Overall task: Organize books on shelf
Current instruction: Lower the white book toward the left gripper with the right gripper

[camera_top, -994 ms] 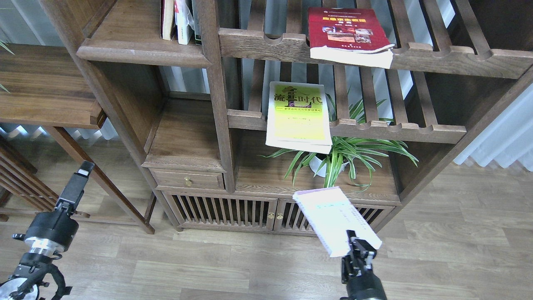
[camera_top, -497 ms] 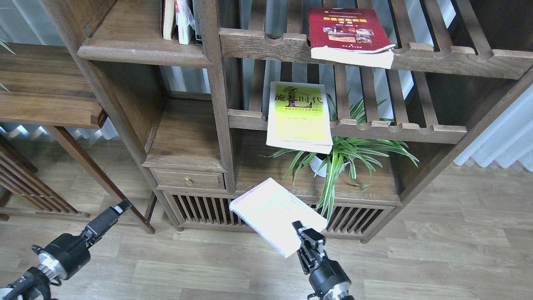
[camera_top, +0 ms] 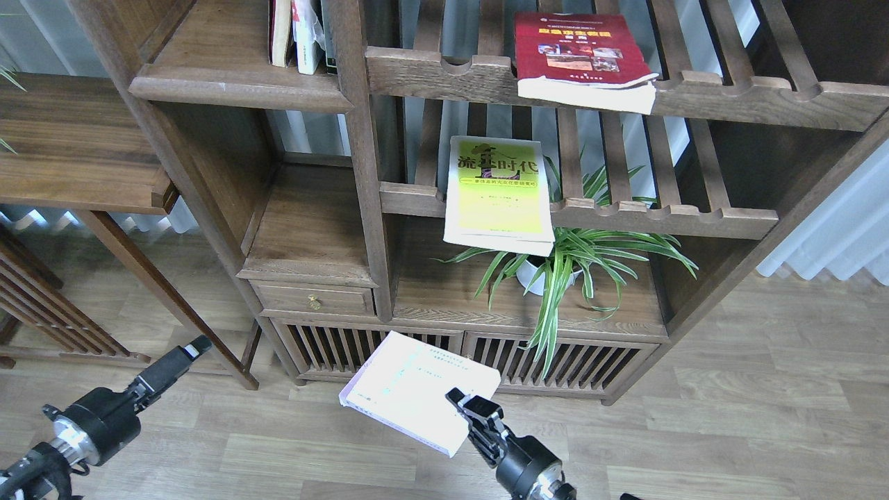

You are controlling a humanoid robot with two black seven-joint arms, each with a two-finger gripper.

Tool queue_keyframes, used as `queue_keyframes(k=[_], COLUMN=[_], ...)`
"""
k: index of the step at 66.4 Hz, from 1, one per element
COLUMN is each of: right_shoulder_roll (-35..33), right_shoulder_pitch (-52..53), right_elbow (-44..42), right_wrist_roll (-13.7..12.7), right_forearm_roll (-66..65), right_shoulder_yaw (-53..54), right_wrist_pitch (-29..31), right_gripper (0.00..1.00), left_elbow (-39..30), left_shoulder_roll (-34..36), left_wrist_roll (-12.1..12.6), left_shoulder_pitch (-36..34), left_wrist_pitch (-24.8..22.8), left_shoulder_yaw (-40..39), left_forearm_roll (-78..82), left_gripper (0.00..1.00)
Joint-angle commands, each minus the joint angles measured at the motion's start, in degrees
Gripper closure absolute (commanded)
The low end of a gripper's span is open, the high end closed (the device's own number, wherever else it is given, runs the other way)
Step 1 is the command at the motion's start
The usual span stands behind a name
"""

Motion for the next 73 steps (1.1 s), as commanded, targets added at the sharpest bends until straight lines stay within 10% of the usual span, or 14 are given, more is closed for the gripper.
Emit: queue_keyframes(k=[1,73], right_shoulder_roll=[-1.6,4.4], right_shoulder_pitch=[1.7,-11.1], right_elbow=[0.0,21.0], right_wrist_roll=[0.4,-1.1], right_forearm_roll=[-2.3,-19.1], right_shoulder_yaw=[0.1,23.1], right_wrist_pitch=[0.0,0.0], right_gripper=[0.99,0.99], left_elbow=[-0.1,-7.7], left_shoulder_roll=[0.0,-4.4], left_wrist_roll=[0.0,0.3], left_shoulder_pitch=[-0.3,10.4], left_wrist_pitch=[0.0,0.0], left_shoulder_yaw=[-0.7,-5.8], left_forearm_roll=[0.0,-27.7], left_gripper=[0.00,0.00])
